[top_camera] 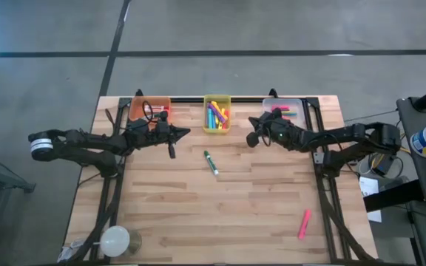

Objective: Pick & Place Markers
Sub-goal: Put the pink highlighter pen into the yellow bin

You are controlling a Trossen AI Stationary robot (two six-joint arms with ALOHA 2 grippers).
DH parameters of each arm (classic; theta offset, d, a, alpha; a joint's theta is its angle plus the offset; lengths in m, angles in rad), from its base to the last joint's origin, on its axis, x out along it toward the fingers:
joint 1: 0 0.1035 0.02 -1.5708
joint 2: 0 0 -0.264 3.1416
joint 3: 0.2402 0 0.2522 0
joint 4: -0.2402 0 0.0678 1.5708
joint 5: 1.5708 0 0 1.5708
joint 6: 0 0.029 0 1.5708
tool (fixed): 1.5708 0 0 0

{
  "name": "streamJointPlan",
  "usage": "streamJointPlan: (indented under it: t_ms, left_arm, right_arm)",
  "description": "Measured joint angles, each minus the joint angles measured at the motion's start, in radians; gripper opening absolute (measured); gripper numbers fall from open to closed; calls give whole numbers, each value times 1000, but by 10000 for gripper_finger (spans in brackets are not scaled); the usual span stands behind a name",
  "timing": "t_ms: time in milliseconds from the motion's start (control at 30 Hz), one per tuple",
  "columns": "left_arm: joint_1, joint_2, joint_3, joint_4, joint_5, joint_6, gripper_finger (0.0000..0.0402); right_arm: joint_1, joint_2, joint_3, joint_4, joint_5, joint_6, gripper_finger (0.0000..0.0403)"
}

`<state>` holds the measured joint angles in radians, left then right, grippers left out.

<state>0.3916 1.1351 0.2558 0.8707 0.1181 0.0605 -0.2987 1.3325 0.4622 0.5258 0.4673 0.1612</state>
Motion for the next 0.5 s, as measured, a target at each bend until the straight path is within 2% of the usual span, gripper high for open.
streamJointPlan:
  t_ms: [167,267,367,500]
  left_arm:
    - [0,0,0,-6,0,0,0]
    - [0,0,0,-6,0,10,0]
    - [0,0,0,-6,0,16,0]
    - [0,0,0,-5,0,16,0]
  right_arm:
    - [98,-80,18,-131,3,36,8]
    - [169,-127,54,-289,14,104,8]
    - [262,-143,107,-494,77,194,8]
    - [390,-133,176,-732,101,374,8]
